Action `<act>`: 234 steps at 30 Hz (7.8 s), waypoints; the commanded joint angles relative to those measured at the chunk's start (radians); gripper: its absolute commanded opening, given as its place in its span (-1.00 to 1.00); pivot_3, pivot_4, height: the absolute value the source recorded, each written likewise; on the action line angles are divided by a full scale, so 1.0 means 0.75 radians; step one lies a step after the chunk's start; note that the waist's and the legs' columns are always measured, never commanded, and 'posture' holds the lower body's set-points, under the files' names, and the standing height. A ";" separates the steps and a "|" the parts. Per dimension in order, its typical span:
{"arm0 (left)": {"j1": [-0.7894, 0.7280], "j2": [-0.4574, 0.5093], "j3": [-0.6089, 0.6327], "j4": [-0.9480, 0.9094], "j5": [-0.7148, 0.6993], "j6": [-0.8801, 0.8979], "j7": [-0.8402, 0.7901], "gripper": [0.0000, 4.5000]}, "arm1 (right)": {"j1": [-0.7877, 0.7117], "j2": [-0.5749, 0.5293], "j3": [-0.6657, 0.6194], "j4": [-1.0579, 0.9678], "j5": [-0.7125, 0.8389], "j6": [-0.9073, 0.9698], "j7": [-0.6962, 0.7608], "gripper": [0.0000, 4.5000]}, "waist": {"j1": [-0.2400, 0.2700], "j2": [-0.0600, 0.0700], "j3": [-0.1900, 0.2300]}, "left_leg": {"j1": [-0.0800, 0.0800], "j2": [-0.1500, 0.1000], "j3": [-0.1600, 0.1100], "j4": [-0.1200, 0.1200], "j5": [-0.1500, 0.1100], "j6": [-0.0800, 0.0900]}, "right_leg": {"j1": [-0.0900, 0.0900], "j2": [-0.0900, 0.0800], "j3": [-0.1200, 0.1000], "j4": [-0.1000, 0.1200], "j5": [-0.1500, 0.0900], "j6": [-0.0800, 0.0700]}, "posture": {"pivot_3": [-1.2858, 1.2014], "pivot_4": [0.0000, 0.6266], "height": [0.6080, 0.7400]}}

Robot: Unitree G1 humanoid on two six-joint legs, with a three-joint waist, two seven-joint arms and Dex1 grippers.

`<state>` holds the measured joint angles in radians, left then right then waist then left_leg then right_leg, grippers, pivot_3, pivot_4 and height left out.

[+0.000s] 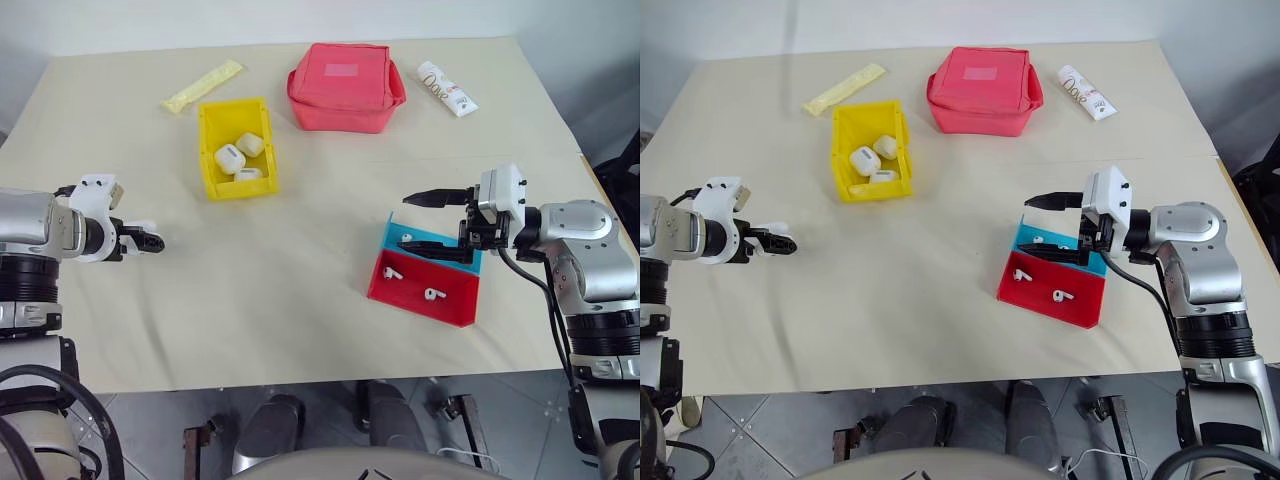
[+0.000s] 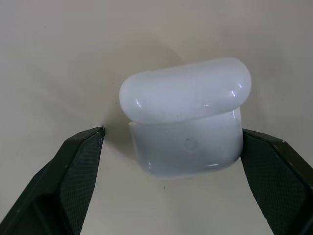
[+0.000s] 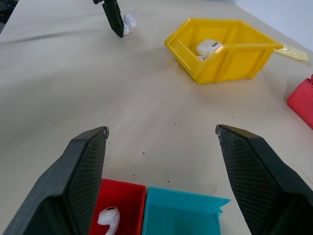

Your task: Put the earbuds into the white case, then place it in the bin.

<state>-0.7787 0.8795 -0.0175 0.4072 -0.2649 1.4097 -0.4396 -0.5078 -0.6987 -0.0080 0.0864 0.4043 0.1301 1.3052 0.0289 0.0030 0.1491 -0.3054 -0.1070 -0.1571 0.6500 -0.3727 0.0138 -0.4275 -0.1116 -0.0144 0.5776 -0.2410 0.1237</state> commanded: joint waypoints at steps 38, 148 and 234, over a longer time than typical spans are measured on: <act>0.627 -0.725 0.192 -0.355 -0.320 -2.064 -1.155 0.27 | 0.417 -0.200 -0.291 -0.601 -0.024 0.458 -0.508 0.64 | 0.040 -0.009 0.001 | -0.016 0.001 0.001 0.019 -0.003 0.003 | -0.002 -0.001 -0.003 -0.014 0.005 0.003 | 0.03 -0.52 1.00; 0.745 -0.761 -0.132 -0.522 -0.359 -2.066 -1.214 0.27 | 0.245 -0.506 0.064 -0.970 0.090 1.259 -0.664 -0.81 | 0.075 -0.006 0.003 | -0.020 0.000 0.003 0.018 -0.004 0.010 | -0.001 0.000 -0.002 -0.029 0.012 0.012 | 0.03 -0.52 1.00; 0.108 -0.964 -0.032 0.389 -0.327 -2.446 -1.526 0.27 | 0.856 -0.149 -0.598 -1.063 0.445 0.597 -0.678 0.98 | 0.060 -0.011 0.002 | -0.020 -0.002 0.003 0.018 -0.002 0.013 | 0.000 0.001 -0.001 -0.030 0.015 0.014 | 0.03 -0.52 1.00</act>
<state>-0.6931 0.1481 -0.0539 0.7102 -0.5041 -0.4188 -1.5018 0.0923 -0.7949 -0.3647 -0.6623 0.7148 0.5750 0.7827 0.0737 -0.0051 0.1507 -0.3202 -0.1082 -0.1550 0.6635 -0.3744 0.0235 -0.4276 -0.1110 -0.0146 0.5555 -0.2301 0.1344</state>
